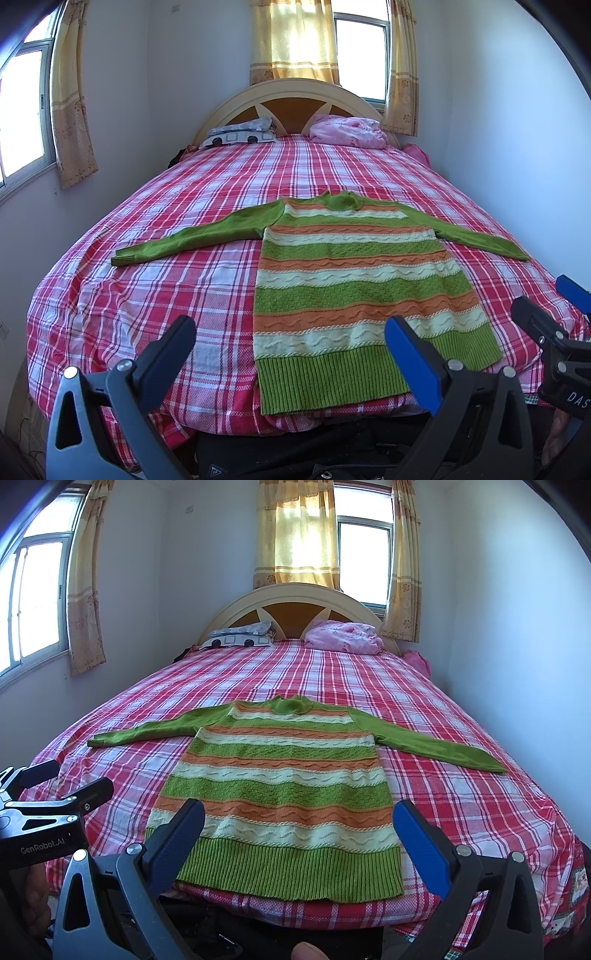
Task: Fold small clothes
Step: 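Move the right tool to the sweater sleeve cuff beside it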
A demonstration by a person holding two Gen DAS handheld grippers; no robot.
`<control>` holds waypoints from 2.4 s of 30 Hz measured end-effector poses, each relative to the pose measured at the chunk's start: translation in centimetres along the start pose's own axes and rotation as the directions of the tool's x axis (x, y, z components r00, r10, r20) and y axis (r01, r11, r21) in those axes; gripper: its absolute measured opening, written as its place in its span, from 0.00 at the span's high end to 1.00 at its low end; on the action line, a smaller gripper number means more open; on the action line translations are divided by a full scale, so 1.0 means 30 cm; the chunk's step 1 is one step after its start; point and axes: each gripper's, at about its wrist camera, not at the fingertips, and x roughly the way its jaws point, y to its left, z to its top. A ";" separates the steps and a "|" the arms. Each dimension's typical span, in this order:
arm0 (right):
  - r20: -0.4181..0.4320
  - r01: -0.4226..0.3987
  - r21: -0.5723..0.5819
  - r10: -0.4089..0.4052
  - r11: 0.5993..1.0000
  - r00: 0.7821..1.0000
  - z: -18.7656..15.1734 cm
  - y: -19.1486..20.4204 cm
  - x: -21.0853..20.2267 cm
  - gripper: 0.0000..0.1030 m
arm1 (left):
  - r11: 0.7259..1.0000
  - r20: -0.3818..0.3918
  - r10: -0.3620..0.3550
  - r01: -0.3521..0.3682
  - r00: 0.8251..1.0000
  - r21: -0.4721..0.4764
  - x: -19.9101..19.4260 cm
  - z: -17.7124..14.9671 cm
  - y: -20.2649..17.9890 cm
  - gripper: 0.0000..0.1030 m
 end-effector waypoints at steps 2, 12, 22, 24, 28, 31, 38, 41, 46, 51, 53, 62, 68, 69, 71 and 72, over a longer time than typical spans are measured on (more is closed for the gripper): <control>-0.002 -0.002 -0.003 0.002 1.000 1.000 -0.001 0.000 0.005 0.01 | 1.000 -0.001 -0.001 0.001 1.000 0.001 0.006 0.000 -0.001 0.00; -0.020 -0.001 0.006 0.001 1.000 1.000 -0.005 -0.008 0.044 0.01 | 1.000 -0.009 0.011 -0.011 1.000 -0.004 0.048 0.005 0.015 0.00; -0.079 0.004 -0.024 -0.006 1.000 0.997 -0.017 -0.013 0.179 0.01 | 0.996 -0.027 0.080 -0.079 0.996 0.034 0.183 0.035 0.047 0.00; -0.098 0.008 -0.040 -0.011 0.999 0.995 -0.012 -0.017 0.229 0.01 | 0.993 -0.037 0.104 -0.102 0.994 0.054 0.233 0.057 0.056 0.00; -0.124 0.037 -0.071 -0.046 0.997 0.991 -0.005 -0.042 0.336 0.01 | 0.990 -0.043 0.126 -0.123 0.991 0.074 0.320 0.109 0.065 0.00; -0.172 0.057 -0.070 -0.068 0.996 0.983 0.000 -0.085 0.442 0.01 | 0.986 -0.047 0.147 -0.143 0.988 0.088 0.401 0.151 0.065 0.00; -0.240 0.131 -0.075 -0.146 0.989 0.960 0.012 -0.206 0.629 0.01 | 0.980 -0.089 0.166 -0.154 0.982 0.122 0.606 0.237 0.032 0.00; -0.270 0.170 -0.082 -0.186 0.982 0.945 0.020 -0.275 0.703 0.01 | 0.977 -0.100 0.174 -0.159 0.980 0.143 0.696 0.273 0.008 0.00; -0.291 0.241 -0.073 -0.252 0.968 0.923 0.028 -0.417 0.815 0.01 | 0.981 -0.101 0.154 -0.140 0.983 0.135 0.800 0.329 -0.026 0.00; -0.318 0.261 -0.038 -0.260 0.964 0.912 0.031 -0.546 0.898 0.01 | 0.983 -0.115 0.148 -0.133 0.982 0.127 0.903 0.367 -0.068 0.00; -0.333 0.268 -0.023 -0.261 0.963 0.906 0.030 -0.594 0.925 0.01 | 0.981 -0.112 0.161 -0.146 0.981 0.129 0.952 0.380 -0.084 0.00; -0.366 0.366 0.135 -0.297 0.921 0.882 0.028 -0.885 0.953 0.01 | 0.976 -0.134 0.207 -0.195 0.969 0.099 1.145 0.417 -0.101 0.00; -0.379 0.408 0.346 -0.272 0.845 0.885 0.013 -1.121 0.905 0.01 | 0.978 -0.185 0.204 -0.195 0.961 0.067 1.229 0.399 -0.078 0.00; -0.380 0.419 0.368 -0.277 0.830 0.883 0.012 -1.154 0.900 0.02 | 0.979 -0.201 0.202 -0.194 0.959 0.058 1.241 0.395 -0.072 0.00; -0.380 0.432 0.423 -0.277 0.797 0.882 0.004 -1.225 0.892 0.10 | 0.979 -0.225 0.203 -0.198 0.953 0.044 1.258 0.391 -0.061 0.00; -0.388 0.437 0.455 -0.268 0.776 0.882 -0.004 -1.265 0.888 0.22 | 0.978 -0.231 0.208 -0.204 0.951 0.039 1.264 0.389 -0.056 0.00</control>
